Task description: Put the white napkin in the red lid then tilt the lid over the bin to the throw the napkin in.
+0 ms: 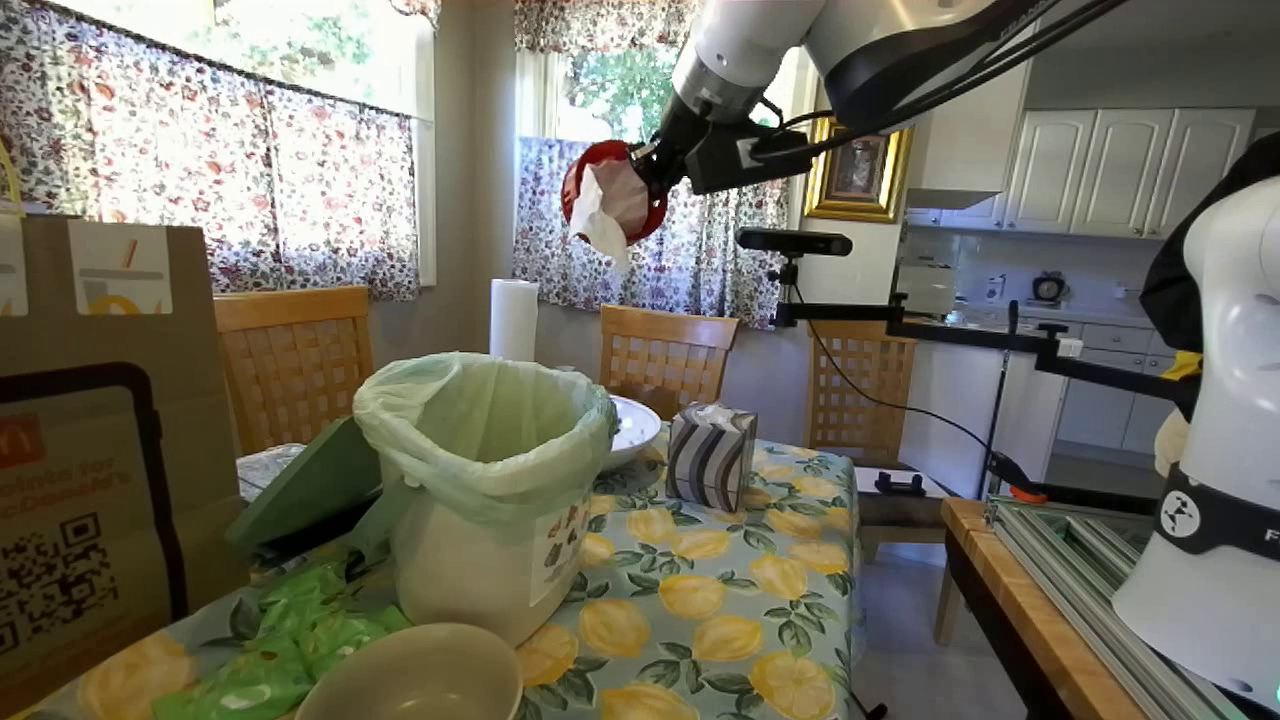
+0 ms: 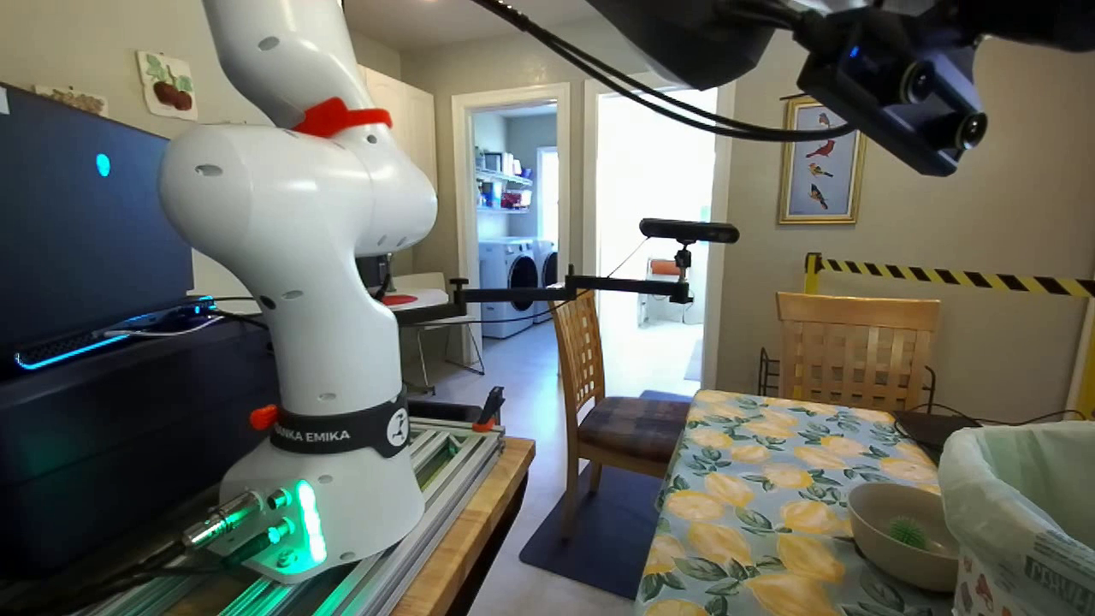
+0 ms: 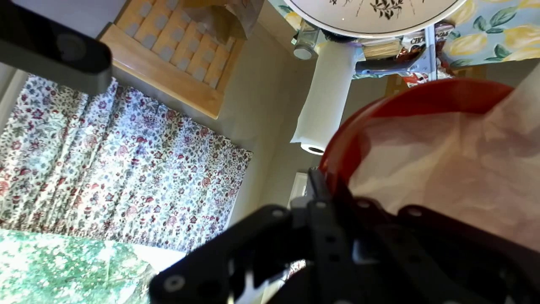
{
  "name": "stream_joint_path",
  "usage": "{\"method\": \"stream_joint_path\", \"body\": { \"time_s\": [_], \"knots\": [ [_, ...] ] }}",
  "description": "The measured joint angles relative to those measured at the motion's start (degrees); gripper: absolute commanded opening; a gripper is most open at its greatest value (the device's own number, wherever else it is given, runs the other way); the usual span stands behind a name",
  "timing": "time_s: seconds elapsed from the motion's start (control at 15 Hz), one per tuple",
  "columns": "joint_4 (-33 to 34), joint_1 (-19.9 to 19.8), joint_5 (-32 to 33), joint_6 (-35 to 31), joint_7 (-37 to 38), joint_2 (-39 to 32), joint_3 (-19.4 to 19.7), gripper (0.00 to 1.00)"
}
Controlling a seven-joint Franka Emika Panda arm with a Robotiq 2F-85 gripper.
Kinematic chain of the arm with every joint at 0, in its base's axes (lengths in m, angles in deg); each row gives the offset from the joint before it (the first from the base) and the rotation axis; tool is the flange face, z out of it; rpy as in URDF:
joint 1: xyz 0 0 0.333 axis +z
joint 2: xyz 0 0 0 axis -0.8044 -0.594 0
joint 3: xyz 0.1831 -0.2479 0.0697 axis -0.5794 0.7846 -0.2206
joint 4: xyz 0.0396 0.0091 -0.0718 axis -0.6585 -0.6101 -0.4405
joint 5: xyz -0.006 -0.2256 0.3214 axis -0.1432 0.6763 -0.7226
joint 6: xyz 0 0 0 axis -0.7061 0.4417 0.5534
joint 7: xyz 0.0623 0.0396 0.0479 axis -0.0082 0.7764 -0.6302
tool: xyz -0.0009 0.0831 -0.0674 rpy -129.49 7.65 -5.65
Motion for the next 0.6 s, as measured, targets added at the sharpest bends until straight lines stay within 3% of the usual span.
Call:
{"method": "stream_joint_path", "body": {
  "time_s": [0.6],
  "knots": [
    [6.8,4.7,8.4,8.7,8.3,-11.1,-1.9,0.01]
  ]
}}
